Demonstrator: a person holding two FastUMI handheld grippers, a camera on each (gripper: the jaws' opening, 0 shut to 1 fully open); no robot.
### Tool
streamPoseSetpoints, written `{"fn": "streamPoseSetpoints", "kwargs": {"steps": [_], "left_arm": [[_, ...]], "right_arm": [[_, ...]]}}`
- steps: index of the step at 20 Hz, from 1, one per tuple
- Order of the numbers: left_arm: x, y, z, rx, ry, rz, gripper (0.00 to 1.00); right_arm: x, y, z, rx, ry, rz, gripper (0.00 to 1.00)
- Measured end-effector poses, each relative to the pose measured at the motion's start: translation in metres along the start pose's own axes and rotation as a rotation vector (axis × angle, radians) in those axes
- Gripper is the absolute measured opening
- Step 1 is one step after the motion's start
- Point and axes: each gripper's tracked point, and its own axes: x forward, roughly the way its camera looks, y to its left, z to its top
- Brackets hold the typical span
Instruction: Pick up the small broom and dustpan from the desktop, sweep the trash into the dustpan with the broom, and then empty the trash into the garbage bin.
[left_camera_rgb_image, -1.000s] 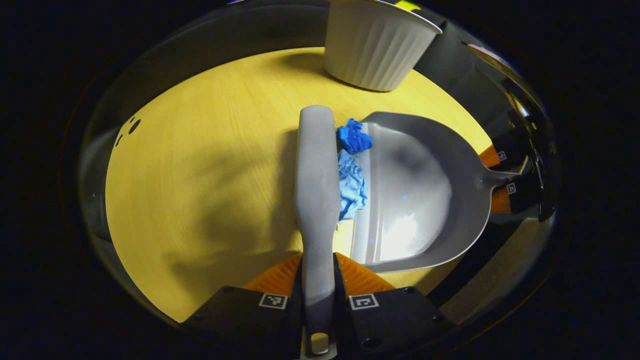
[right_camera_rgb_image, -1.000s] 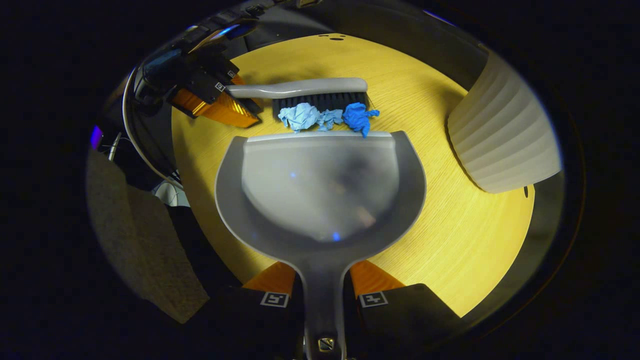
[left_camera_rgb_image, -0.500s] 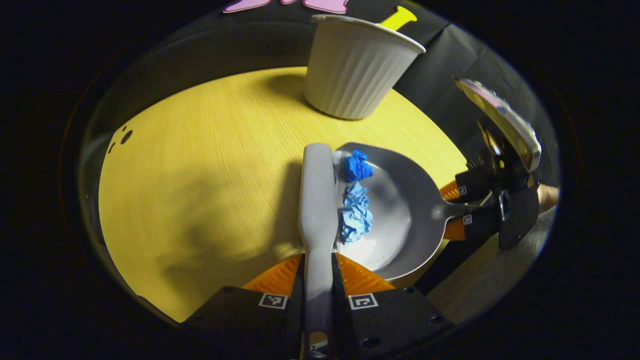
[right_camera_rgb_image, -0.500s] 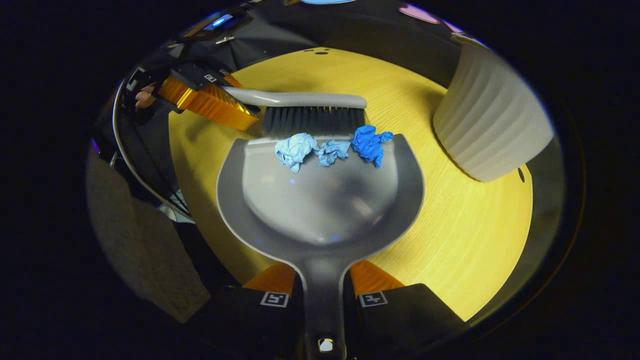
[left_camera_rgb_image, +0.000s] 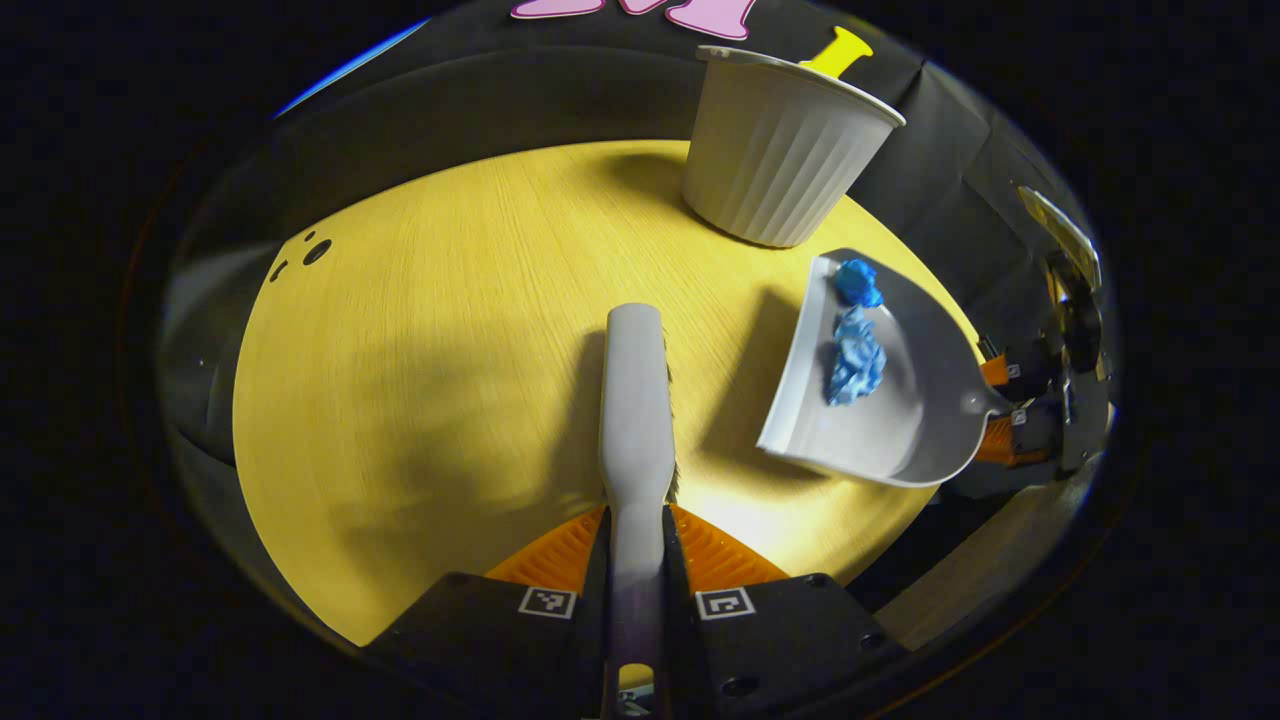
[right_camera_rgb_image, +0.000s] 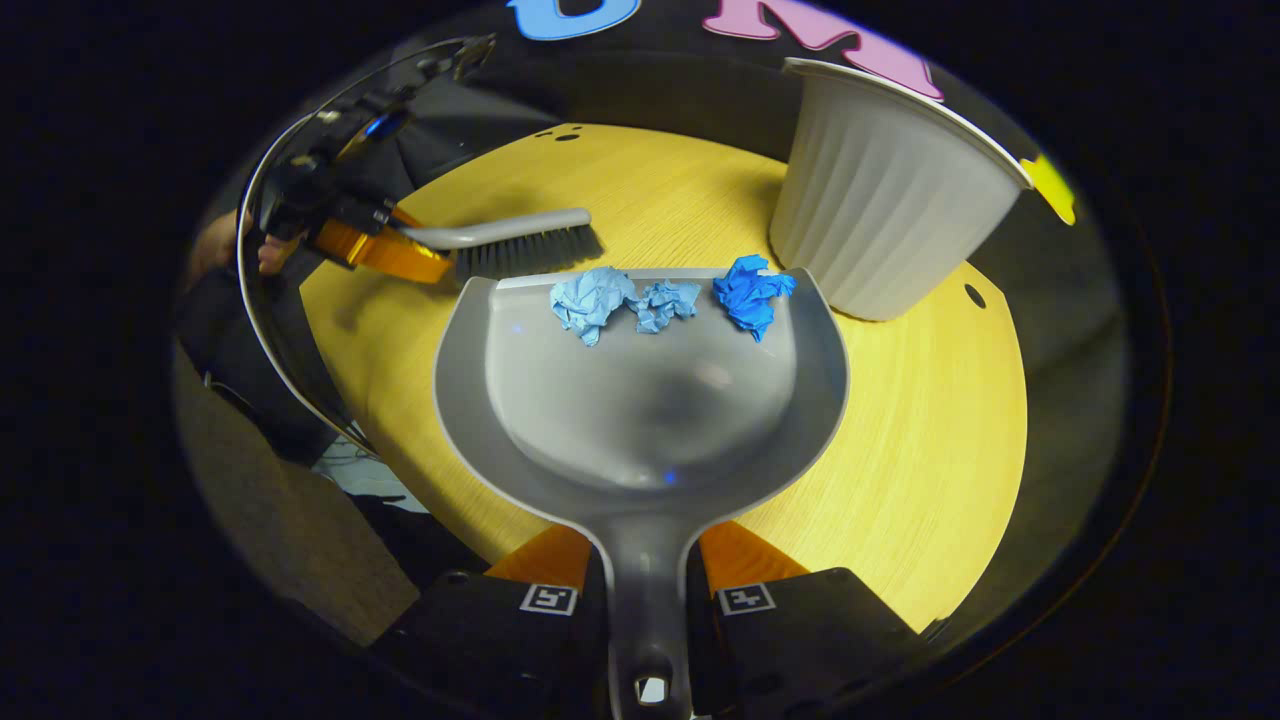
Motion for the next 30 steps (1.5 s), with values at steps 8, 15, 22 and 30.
{"fn": "streamPoseSetpoints", "kwargs": {"steps": [8, 15, 22, 30], "left_arm": [[0.015, 0.005, -0.028, 0.031, 0.092, 0.036, 0.29], [0.016, 0.000, -0.040, 0.004, 0.139, 0.023, 0.29], [0.019, 0.006, -0.041, 0.127, 0.157, 0.075, 0.29], [0.019, 0.004, -0.039, 0.076, 0.147, 0.059, 0.27]], "right_arm": [[-0.023, -0.005, 0.017, 0.140, -0.037, -0.110, 0.36], [-0.015, 0.007, 0.023, 0.234, -0.072, -0.169, 0.36], [-0.001, 0.010, 0.028, 0.299, -0.080, -0.249, 0.36], [0.000, 0.001, 0.011, 0.072, 0.049, -0.489, 0.36]]}}
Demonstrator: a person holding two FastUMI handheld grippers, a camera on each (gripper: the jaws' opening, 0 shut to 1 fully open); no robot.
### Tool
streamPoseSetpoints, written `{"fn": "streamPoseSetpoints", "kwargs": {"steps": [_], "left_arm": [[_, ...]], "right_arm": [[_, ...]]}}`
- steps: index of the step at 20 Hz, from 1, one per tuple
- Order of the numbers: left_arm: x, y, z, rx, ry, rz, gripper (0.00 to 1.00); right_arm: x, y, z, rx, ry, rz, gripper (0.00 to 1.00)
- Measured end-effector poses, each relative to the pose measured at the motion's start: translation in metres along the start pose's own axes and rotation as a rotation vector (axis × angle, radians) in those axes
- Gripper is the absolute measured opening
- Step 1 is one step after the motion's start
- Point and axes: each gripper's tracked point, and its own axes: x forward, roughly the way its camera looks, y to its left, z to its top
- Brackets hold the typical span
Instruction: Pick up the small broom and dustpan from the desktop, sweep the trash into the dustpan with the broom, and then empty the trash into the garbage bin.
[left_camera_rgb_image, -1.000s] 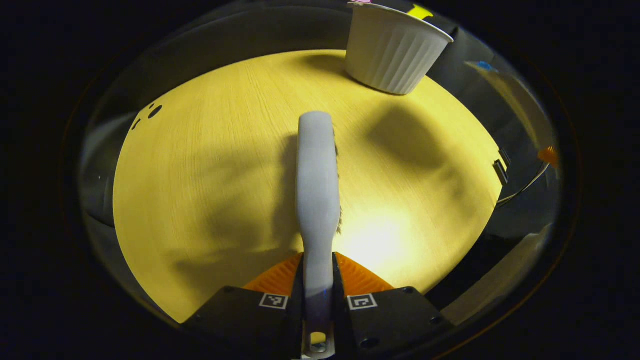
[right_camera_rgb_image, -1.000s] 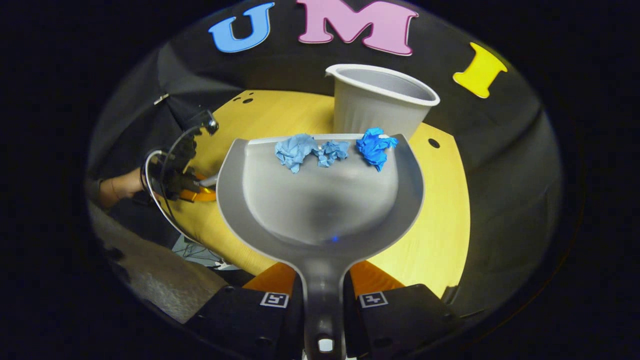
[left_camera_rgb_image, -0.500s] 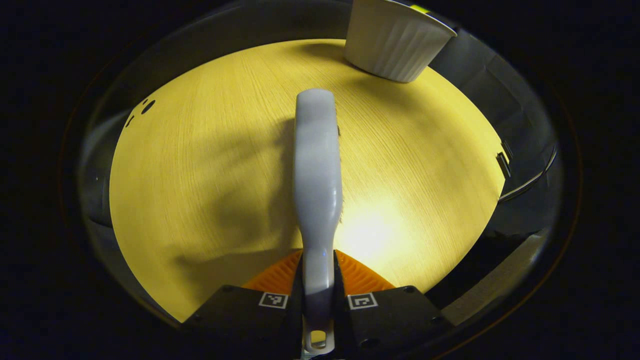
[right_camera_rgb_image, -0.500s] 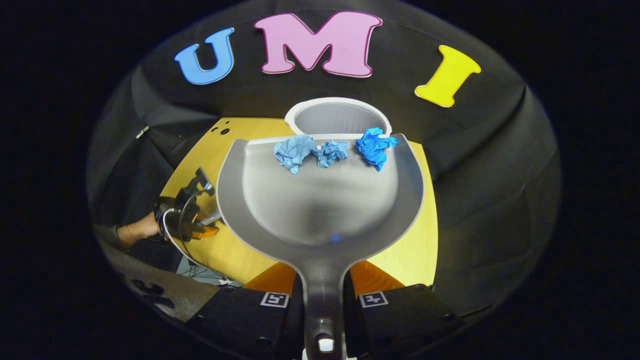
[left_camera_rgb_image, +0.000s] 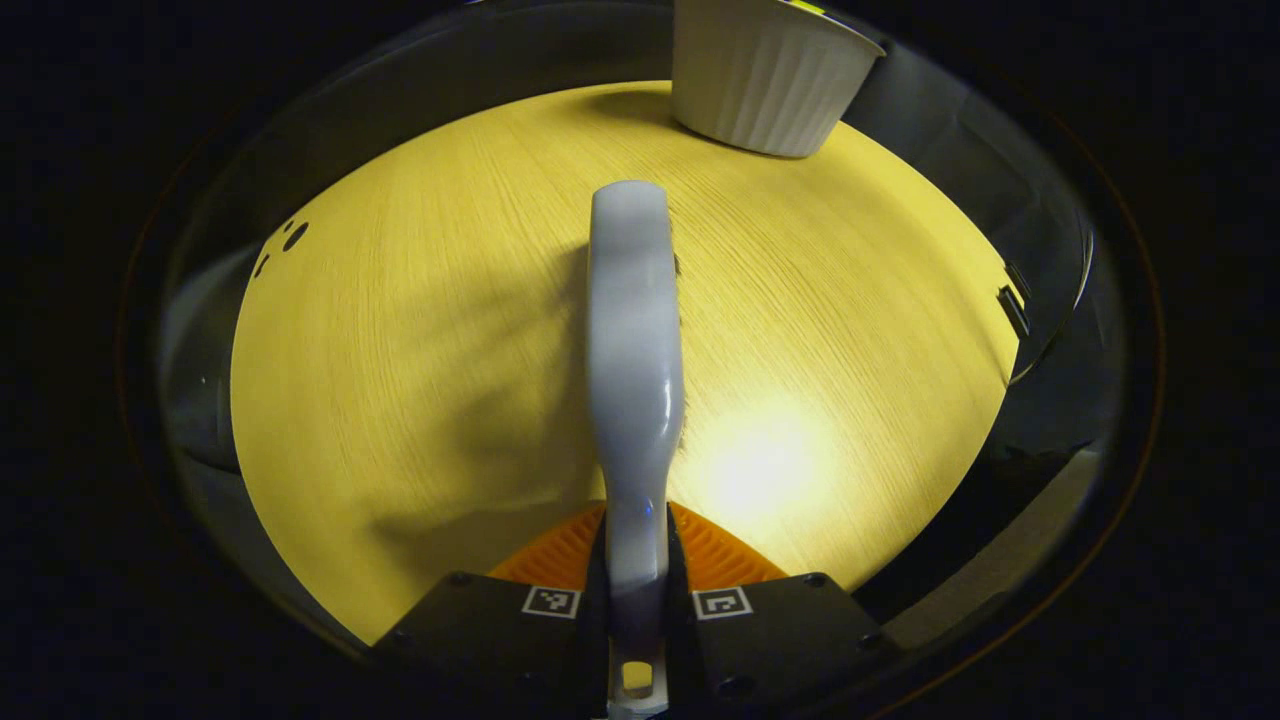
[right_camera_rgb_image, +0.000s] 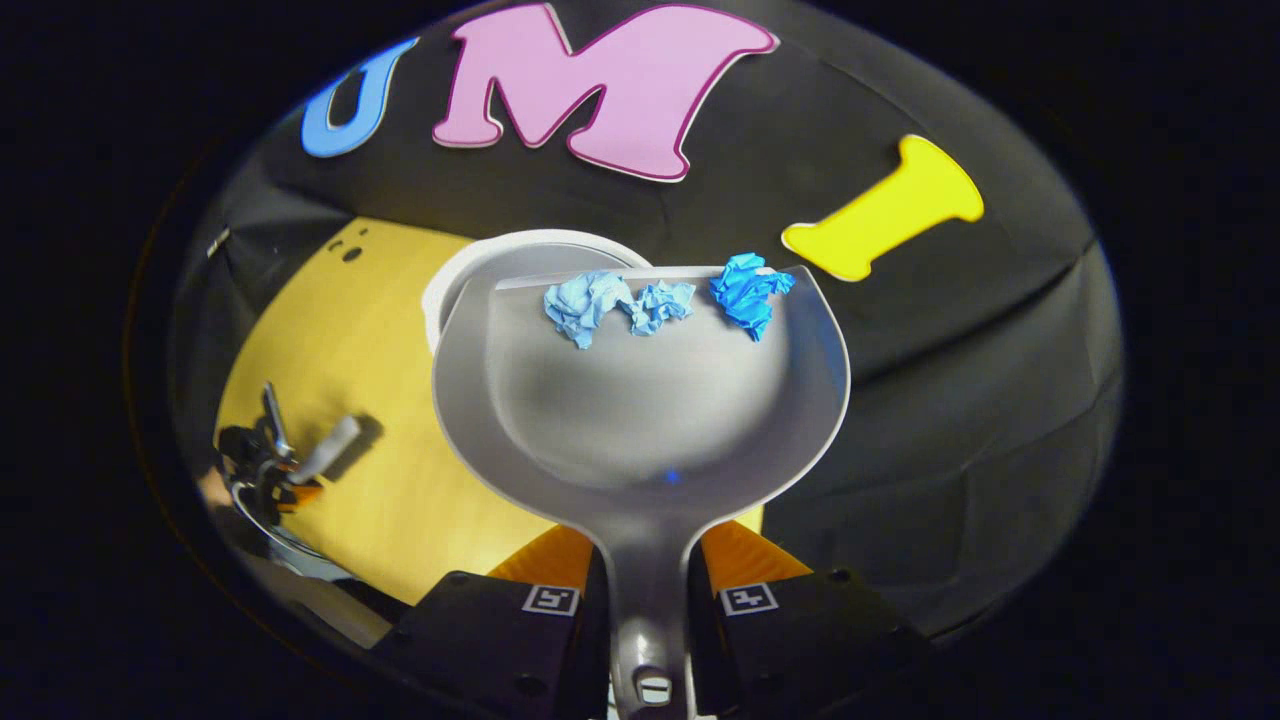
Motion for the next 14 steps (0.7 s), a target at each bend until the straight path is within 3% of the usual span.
{"fn": "streamPoseSetpoints", "kwargs": {"steps": [7, 14], "left_arm": [[0.000, 0.000, 0.000, 0.002, -0.009, 0.004, 0.26], [-0.001, 0.001, -0.001, 0.035, -0.007, 0.025, 0.30]], "right_arm": [[-0.005, -0.021, -0.003, -0.256, 0.100, -0.086, 0.36], [-0.008, -0.038, 0.019, -0.491, 0.172, -0.168, 0.36]]}}
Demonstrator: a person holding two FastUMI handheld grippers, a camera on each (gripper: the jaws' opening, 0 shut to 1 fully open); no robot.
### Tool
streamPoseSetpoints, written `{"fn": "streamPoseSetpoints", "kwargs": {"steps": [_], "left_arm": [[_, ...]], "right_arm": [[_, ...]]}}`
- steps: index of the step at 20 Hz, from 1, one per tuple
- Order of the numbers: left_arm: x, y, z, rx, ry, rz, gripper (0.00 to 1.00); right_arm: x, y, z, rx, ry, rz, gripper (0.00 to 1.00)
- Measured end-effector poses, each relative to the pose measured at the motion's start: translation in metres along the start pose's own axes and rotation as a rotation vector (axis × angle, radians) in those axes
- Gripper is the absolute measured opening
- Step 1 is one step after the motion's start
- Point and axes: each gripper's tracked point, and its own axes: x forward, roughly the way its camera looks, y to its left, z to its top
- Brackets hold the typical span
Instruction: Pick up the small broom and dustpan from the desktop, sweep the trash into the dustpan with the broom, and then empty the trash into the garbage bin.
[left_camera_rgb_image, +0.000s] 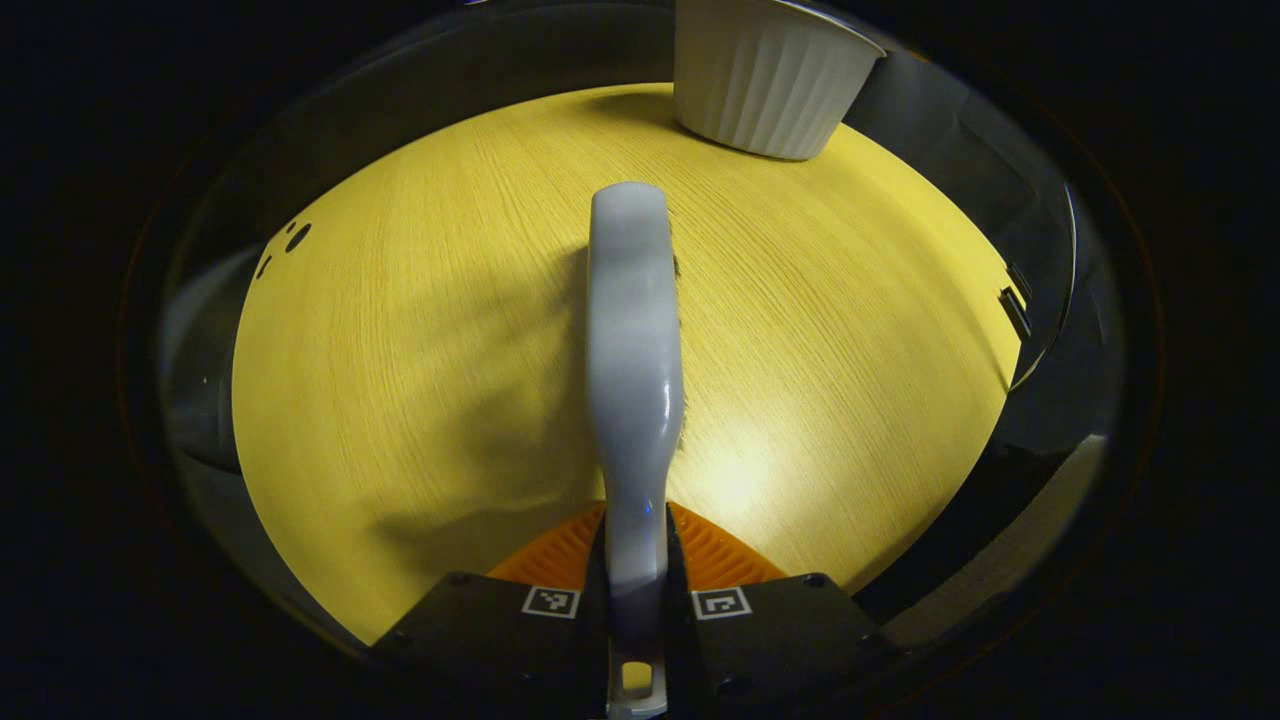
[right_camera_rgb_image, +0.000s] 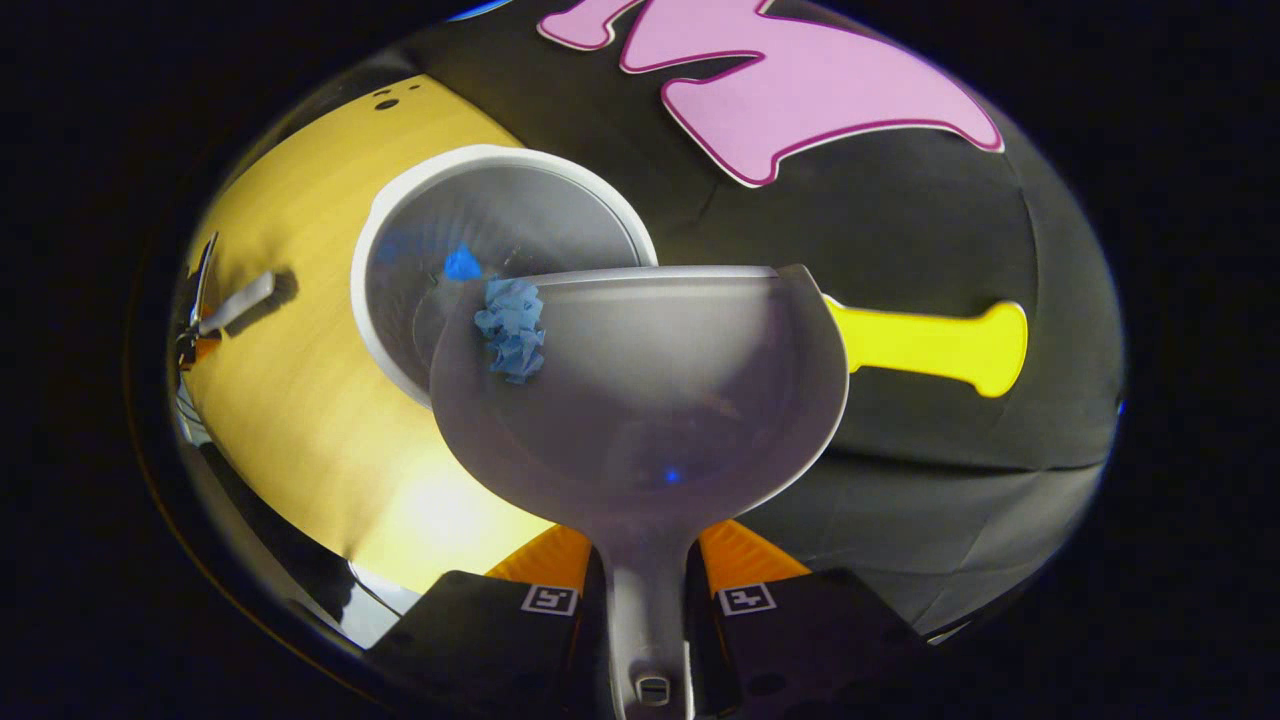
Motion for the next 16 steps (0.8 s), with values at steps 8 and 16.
{"fn": "streamPoseSetpoints", "kwargs": {"steps": [8, 16], "left_arm": [[0.000, 0.000, 0.000, -0.014, -0.007, 0.005, 0.29], [0.000, 0.000, 0.000, -0.017, -0.007, 0.012, 0.27]], "right_arm": [[-0.004, 0.002, 0.025, -0.190, 0.031, -0.028, 0.36], [0.000, 0.019, 0.016, -0.008, -0.053, 0.032, 0.36]]}}
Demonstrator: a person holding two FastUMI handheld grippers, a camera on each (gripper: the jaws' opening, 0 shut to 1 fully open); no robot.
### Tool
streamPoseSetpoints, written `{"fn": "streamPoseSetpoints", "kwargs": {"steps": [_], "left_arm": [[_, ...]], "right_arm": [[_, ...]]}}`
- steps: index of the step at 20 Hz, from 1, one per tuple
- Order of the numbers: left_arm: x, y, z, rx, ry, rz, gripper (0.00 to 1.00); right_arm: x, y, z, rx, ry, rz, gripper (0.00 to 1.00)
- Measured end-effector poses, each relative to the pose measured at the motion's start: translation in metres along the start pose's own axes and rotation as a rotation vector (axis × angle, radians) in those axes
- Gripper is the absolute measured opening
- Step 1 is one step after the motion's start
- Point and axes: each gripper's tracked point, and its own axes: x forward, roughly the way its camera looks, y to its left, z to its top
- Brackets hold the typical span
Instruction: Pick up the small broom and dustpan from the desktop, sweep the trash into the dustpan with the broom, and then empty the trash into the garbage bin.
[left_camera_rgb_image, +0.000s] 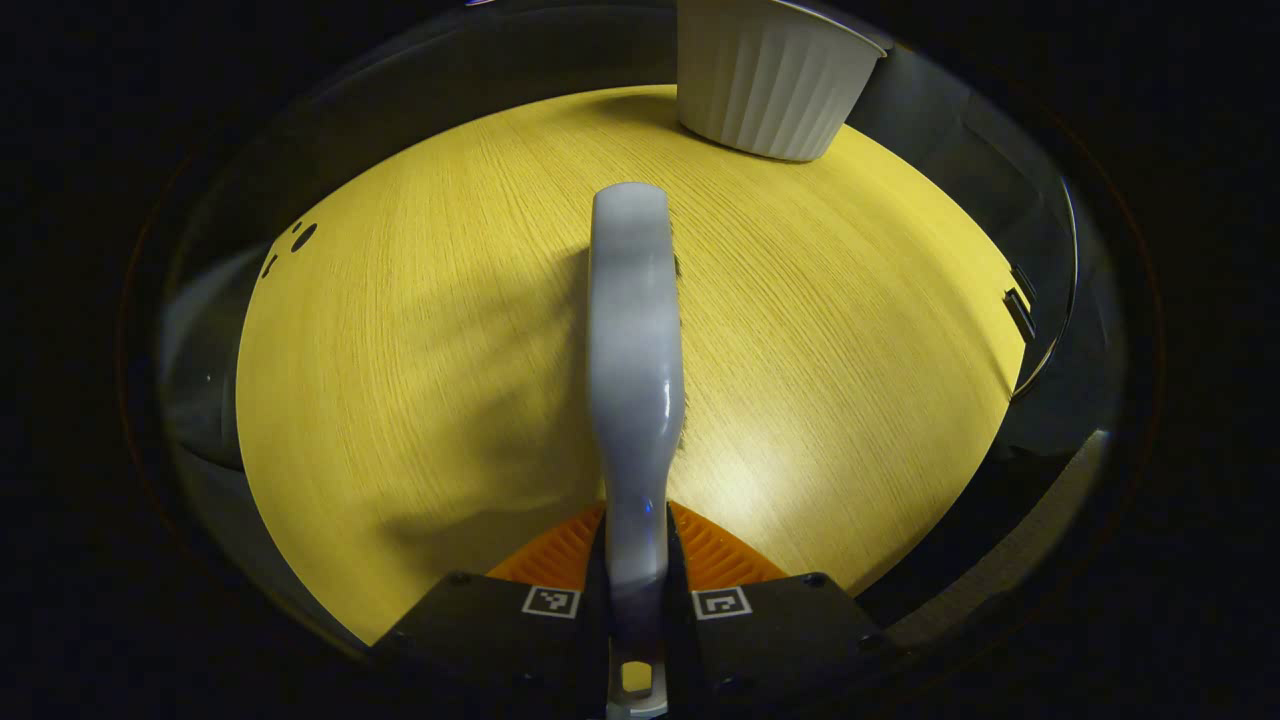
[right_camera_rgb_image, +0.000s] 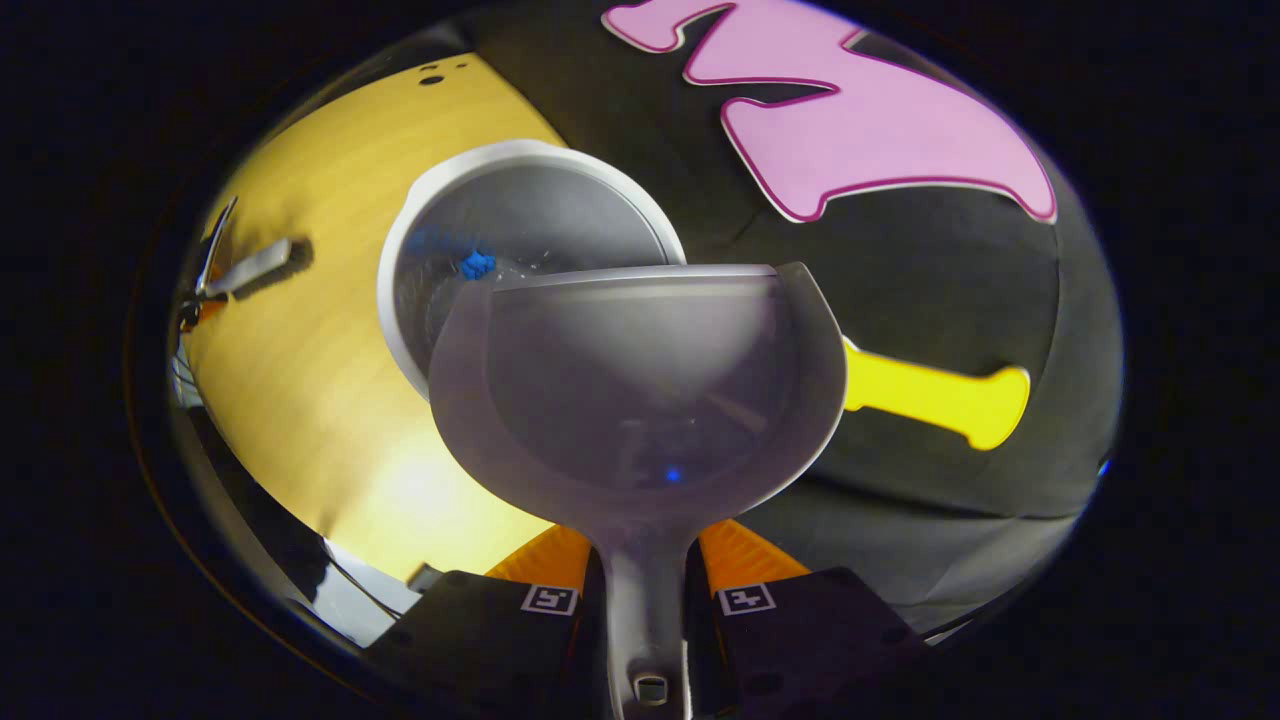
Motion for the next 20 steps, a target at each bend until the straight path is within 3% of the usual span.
{"fn": "streamPoseSetpoints", "kwargs": {"steps": [3, 9, 15, 20], "left_arm": [[0.000, 0.000, 0.000, 0.002, 0.005, 0.004, 0.30], [0.000, 0.000, 0.000, -0.010, 0.008, 0.015, 0.27], [0.000, 0.000, -0.001, -0.020, 0.014, 0.025, 0.27], [-0.001, -0.001, 0.000, -0.034, 0.027, 0.034, 0.27]], "right_arm": [[-0.006, 0.003, -0.004, 0.126, -0.070, 0.028, 0.36], [-0.061, 0.034, -0.008, 0.327, -0.255, 0.174, 0.36], [-0.115, 0.094, -0.033, 0.326, -0.349, 0.296, 0.36], [-0.115, 0.171, -0.067, 0.272, -0.323, 0.415, 0.36]]}}
